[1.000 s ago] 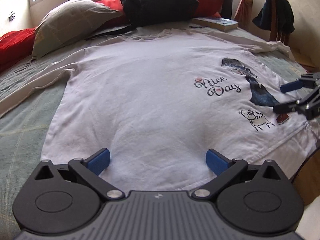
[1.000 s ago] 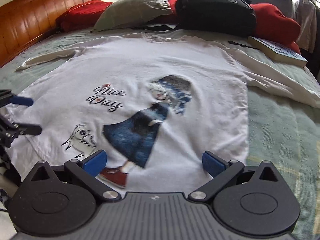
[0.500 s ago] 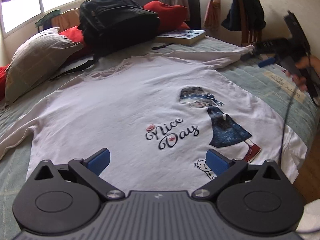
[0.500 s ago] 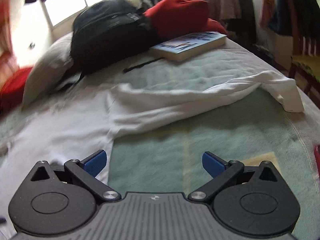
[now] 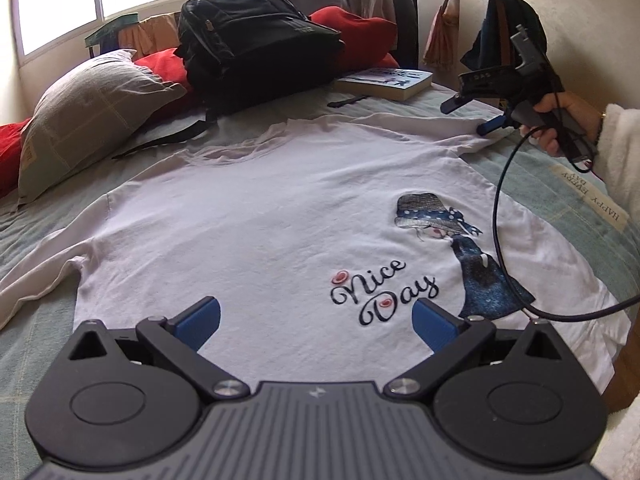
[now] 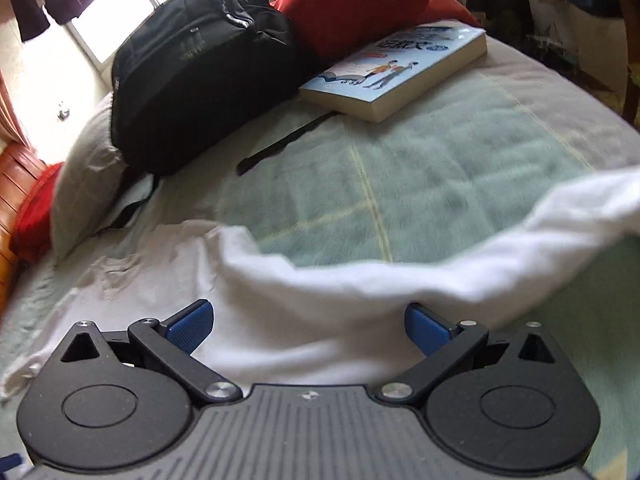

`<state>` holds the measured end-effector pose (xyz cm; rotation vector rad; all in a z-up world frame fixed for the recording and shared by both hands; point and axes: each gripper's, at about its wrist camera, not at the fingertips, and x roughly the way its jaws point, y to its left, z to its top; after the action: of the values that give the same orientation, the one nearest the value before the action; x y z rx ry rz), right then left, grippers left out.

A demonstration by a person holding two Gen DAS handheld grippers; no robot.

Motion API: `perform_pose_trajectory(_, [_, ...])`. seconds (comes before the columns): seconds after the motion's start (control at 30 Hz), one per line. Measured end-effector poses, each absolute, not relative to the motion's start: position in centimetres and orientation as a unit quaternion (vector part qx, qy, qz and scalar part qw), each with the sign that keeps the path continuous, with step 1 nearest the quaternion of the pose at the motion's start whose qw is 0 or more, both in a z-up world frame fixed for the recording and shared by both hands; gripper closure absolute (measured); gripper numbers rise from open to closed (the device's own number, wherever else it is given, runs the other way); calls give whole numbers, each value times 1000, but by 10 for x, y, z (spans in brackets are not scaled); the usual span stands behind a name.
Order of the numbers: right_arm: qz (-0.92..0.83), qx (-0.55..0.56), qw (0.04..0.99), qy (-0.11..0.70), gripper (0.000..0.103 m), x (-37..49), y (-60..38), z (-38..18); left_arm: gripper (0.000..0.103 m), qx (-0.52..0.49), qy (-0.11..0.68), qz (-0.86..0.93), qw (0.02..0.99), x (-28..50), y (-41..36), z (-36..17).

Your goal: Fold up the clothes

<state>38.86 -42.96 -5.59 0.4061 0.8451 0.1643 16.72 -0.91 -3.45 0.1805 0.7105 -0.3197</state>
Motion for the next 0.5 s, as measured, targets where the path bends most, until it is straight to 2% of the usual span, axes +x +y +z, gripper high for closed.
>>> perform_pose_trajectory(0.33, [27,209,897,389,0,452,-448,-68,2,76,342,-147,925,171,1,-31])
perform_pose_trajectory(0.5, [18,242,900,362,0,435,-465,-50,2,76,336,-148,927,166,1,-28])
